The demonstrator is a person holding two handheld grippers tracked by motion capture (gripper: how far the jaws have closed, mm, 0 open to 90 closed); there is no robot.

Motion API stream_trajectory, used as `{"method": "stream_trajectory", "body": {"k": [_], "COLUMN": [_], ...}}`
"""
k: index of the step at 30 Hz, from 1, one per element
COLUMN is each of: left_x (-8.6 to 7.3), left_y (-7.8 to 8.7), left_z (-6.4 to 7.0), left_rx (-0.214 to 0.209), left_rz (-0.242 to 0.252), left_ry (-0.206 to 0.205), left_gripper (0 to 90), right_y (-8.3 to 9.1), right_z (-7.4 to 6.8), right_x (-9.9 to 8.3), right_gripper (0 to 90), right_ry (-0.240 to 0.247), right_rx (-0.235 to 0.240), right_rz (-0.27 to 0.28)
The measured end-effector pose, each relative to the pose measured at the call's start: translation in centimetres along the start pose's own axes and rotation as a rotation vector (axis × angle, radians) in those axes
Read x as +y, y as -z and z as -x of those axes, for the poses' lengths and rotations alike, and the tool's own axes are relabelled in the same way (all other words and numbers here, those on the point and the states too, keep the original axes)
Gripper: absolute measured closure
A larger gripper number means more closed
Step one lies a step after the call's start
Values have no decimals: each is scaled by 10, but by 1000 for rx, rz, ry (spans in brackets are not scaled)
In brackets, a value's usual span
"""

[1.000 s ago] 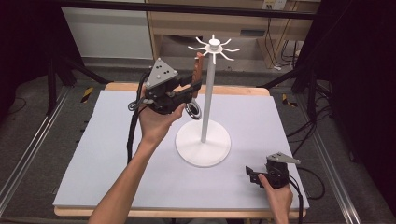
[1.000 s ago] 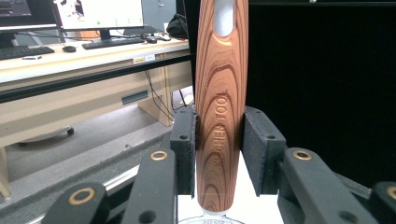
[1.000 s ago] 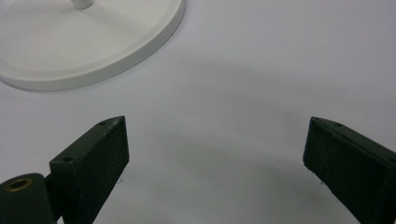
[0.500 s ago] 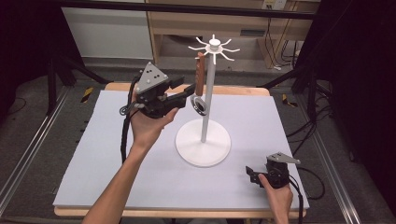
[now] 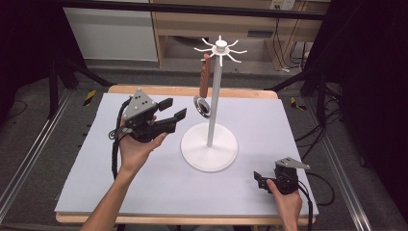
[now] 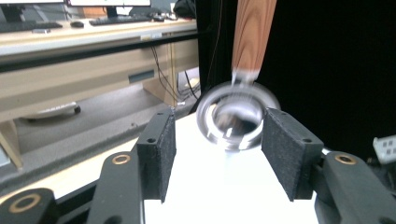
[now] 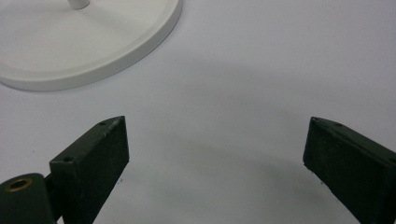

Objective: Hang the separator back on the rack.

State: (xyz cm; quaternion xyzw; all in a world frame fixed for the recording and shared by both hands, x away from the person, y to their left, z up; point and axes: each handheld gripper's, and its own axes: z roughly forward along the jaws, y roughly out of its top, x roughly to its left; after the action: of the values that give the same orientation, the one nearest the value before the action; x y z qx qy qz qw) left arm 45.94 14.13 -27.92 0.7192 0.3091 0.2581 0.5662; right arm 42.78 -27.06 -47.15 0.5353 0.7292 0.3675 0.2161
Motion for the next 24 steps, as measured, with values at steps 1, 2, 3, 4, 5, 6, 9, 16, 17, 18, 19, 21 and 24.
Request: {"method": "stream_trajectory", "body": {"k": [1, 2, 3, 4, 5, 6, 9, 16, 17, 18, 19, 21, 24], "left_x": [-6, -11, -17, -22, -28, -33, -49, -85, -90, -95, -100, -111, -126], "left_y": [2, 3, 4, 5, 6, 7, 10, 17, 17, 17, 17, 17, 18], "left_z": [-1, -2, -3, -5, -6, -7, -11, -22, -23, -25, -26, -29, -34], "left_rx": [-1, 0, 1, 2, 3, 5, 12, 37, 41, 46, 54, 65, 74], "left_rz": [-15, -24, -35, -43, -54, -59, -86, -150, -161, -175, -191, -216, -244], "left_ry": [10, 15, 16, 20, 24, 33, 40, 65, 70, 68, 66, 73, 91], "left_gripper": [432, 429, 424, 423, 420, 417, 411, 397, 395, 393, 391, 386, 381], "right_y": [0, 0, 0, 0, 0, 0, 0, -1, -1, -1, -1, 0, 0], "right_z": [0, 0, 0, 0, 0, 0, 0, 1, 1, 1, 1, 1, 3], "right_x": [0, 0, 0, 0, 0, 0, 0, -1, -1, -1, -1, -1, -2], "right_gripper": [74, 74, 74, 74, 74, 74, 74, 74, 74, 74, 74, 74, 74], "right_ry": [-4, -3, 1, -1, 3, 1, 1, 3, 4, 5, 5, -1, -10], "right_rx": [1, 4, 4, 2, 3, 4, 3, -3, -3, 1, 1, 0, -6], "right_rz": [0, 0, 0, -1, 0, 0, 0, -3, -3, -4, -5, -6, -1]}}
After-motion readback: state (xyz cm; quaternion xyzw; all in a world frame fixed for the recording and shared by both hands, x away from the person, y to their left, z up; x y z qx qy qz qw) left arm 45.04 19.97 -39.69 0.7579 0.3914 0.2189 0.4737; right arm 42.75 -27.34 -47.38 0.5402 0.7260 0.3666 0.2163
